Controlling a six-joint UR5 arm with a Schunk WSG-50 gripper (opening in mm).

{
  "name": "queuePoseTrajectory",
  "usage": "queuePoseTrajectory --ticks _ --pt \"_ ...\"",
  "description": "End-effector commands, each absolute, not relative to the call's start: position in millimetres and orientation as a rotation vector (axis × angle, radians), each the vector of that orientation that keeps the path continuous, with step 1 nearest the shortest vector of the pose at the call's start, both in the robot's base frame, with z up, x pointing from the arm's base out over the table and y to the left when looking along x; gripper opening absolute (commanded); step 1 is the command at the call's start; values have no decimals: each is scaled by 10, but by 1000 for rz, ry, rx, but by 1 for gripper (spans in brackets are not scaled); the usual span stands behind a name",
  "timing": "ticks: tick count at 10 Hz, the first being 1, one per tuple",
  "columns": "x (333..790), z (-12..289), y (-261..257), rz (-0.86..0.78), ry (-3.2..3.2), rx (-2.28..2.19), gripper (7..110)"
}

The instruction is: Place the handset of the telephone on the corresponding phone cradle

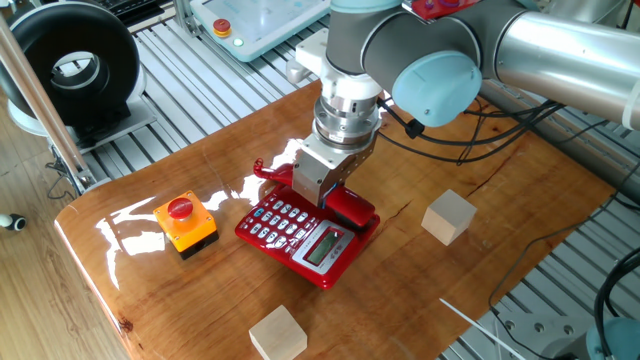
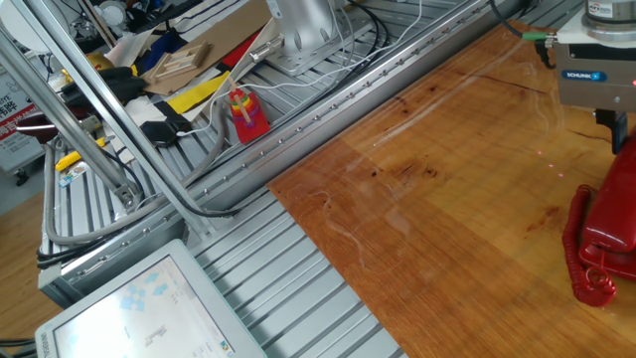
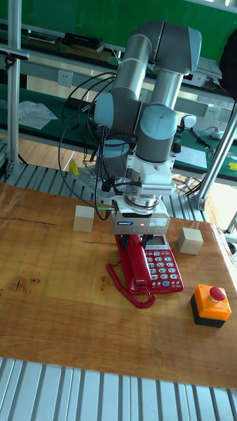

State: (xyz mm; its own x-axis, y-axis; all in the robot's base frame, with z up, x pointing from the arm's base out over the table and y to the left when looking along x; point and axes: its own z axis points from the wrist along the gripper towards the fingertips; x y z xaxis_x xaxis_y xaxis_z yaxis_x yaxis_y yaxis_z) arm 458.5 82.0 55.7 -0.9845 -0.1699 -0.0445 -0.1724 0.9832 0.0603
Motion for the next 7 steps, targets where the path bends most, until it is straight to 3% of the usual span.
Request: queuePoseTrajectory --ticks 1,7 --pt "4590 571 835 115 3089 -256 22" --pt "4582 568 836 121 3092 -256 22"
